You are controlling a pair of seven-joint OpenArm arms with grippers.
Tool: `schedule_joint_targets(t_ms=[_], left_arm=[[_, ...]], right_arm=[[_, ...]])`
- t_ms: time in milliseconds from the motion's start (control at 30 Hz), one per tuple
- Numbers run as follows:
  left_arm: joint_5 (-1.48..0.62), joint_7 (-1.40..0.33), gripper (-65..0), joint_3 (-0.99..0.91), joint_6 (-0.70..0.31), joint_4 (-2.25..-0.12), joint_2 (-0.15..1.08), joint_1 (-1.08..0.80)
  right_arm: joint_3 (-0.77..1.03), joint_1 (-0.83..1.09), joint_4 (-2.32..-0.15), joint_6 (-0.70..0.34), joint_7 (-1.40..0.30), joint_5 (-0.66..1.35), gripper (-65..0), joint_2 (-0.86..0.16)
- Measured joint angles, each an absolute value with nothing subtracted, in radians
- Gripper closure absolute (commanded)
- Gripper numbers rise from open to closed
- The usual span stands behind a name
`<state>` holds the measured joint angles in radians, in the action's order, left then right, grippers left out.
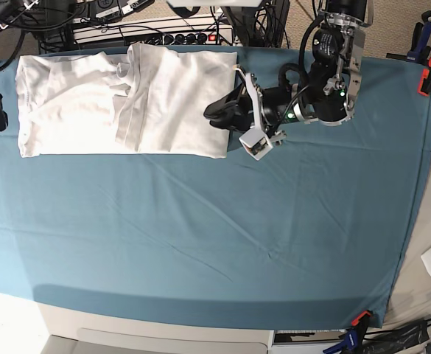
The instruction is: Fold the T-shirt properly
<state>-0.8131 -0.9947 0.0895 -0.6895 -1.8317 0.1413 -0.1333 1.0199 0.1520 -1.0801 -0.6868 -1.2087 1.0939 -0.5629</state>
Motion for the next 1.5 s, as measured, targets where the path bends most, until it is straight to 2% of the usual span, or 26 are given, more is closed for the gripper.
schedule_joint_targets(t_ms=[167, 333, 667, 833, 1000, 1200, 1267, 1300, 1400, 1433, 1500], left_arm=[[-0.813, -0.995, -13.8, 0.089, -0.690, -1.832, 0.141, -0.133], [-0.813, -0.995, -13.8, 0.090, -0.690, -1.832, 0.141, -0.133], [-0.813, -0.994, -13.8, 0.090, -0.690, -1.832, 0.141, -0.133], [-0.813, -0.995, -13.8, 0.090, -0.690, -1.832, 0.141, -0.133], [-0.813, -0.995, -13.8, 0.090, -0.690, -1.832, 0.141, -0.133], [-0.813, -0.995, -13.8, 0.090, -0.690, -1.832, 0.141, -0.133], [-0.813, -0.994, -13.8, 0.090, -0.690, -1.832, 0.141, -0.133], [-0.813, -0.994, -13.8, 0.090, -0.690, -1.832, 0.141, -0.133], [-0.813, -0.995, -13.8, 0.090, -0.690, -1.832, 0.141, -0.133], [-0.813, -0.995, -13.8, 0.090, -0.690, -1.832, 0.141, -0.133], [-0.813, -0.994, -13.8, 0.090, -0.690, -1.832, 0.141, -0.133]], right_arm=[[1.008, 0.152, -0.962, -0.690, -1.253, 1.161, -34.0, -0.574], [0.998, 0.152, -0.943, -0.690, -1.264, 1.192, -34.0, -0.578], [0.817, 0.149, -0.944, -0.698, -1.248, 1.227, -33.9, -0.582], [0.815, 0.149, -0.944, -0.698, -1.253, 1.248, -33.9, -0.582], [0.815, 0.152, -0.943, -0.697, -1.355, 1.349, -33.9, -0.581], [0.815, 0.152, -0.943, -0.696, -1.361, 1.368, -33.8, -0.581], [0.815, 0.152, -0.943, -0.696, -1.353, 1.367, -29.8, -0.581], [0.815, 0.152, -0.943, -0.696, -1.345, 1.369, -25.2, -0.581], [0.815, 0.152, -0.943, -0.696, -1.331, 1.373, -4.1, -0.581], [0.815, 0.152, -0.943, -0.694, -1.331, 1.376, 0.0, -0.579], [0.815, 0.152, -0.943, -0.693, -1.333, 1.401, 0.0, -0.573]])
